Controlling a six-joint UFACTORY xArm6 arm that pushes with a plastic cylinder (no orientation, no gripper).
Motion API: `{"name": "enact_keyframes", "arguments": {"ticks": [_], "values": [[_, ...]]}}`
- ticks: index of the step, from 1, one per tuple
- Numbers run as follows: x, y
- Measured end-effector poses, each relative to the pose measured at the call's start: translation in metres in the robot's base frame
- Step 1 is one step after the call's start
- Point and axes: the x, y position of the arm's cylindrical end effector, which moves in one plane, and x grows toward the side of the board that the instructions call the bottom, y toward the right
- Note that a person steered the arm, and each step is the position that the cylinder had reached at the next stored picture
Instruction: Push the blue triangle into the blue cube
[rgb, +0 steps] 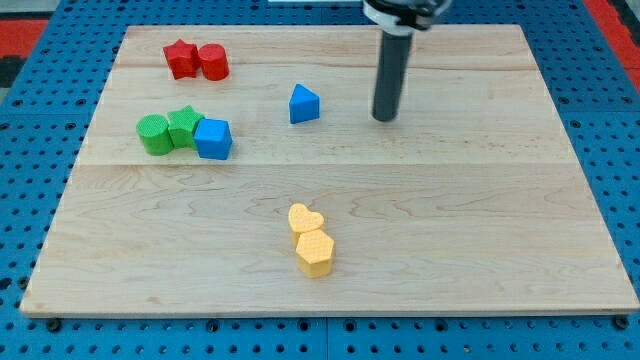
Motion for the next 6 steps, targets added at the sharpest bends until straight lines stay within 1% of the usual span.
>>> {"name": "enact_keyframes", "arguments": {"ticks": [1, 2, 3, 4, 5, 6], "values": [[-0.006, -0.104], [0.015, -0.190], [-0.004, -0.179], [-0.015, -0.198], [-0.015, -0.261], [-0.016, -0.303]]}}
